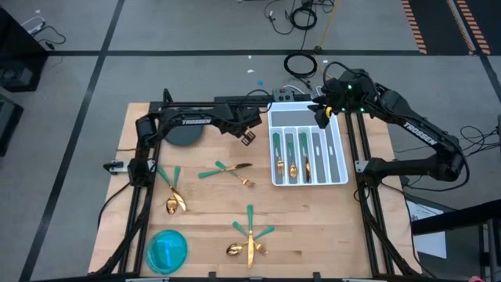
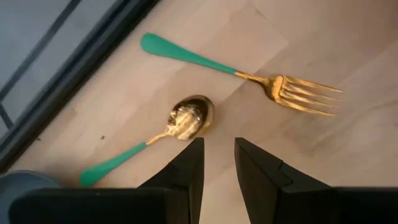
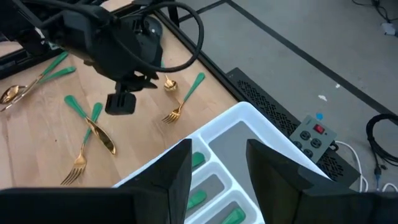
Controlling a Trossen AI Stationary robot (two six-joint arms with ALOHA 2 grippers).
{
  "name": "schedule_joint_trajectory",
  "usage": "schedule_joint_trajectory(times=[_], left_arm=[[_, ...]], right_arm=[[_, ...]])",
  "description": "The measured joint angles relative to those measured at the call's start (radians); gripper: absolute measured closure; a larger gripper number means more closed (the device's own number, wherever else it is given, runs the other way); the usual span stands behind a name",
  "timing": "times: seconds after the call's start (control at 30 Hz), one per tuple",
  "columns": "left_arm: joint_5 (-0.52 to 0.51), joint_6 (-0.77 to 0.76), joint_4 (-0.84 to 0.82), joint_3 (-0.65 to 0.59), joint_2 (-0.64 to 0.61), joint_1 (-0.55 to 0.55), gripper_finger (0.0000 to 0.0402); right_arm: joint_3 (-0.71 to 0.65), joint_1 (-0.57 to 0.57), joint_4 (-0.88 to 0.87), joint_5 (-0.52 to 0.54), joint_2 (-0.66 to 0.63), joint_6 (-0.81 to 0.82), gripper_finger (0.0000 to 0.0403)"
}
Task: Sort silverware
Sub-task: Put the green spoon into the white silverware organizer
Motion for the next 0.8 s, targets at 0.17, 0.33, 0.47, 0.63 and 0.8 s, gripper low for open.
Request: schedule_joint_trajectory(times=[0.17, 0.33, 0.47, 0.63, 0.8], left_arm=[[-0.009, -0.002, 0.046, 0.000, 0.026, -0.001, 0.0304], [-0.010, -0.020, 0.058, 0.000, 0.055, -0.011, 0.0304], [-0.012, -0.027, 0.051, -0.001, 0.084, -0.011, 0.0304], [-0.037, -0.027, 0.031, -0.001, 0.113, -0.010, 0.0304], [-0.123, -0.023, 0.039, -0.001, 0.110, -0.012, 0.0304]], right_arm=[[0.000, 0.000, 0.002, 0.000, 0.002, -0.003, 0.0257], [0.000, -0.001, 0.002, 0.000, 0.002, -0.013, 0.0257], [0.000, -0.001, 0.002, 0.000, 0.002, -0.026, 0.0257], [0.000, -0.001, 0.003, -0.001, 0.002, -0.030, 0.0257], [0.000, -0.001, 0.003, -0.001, 0.002, -0.030, 0.0257]])
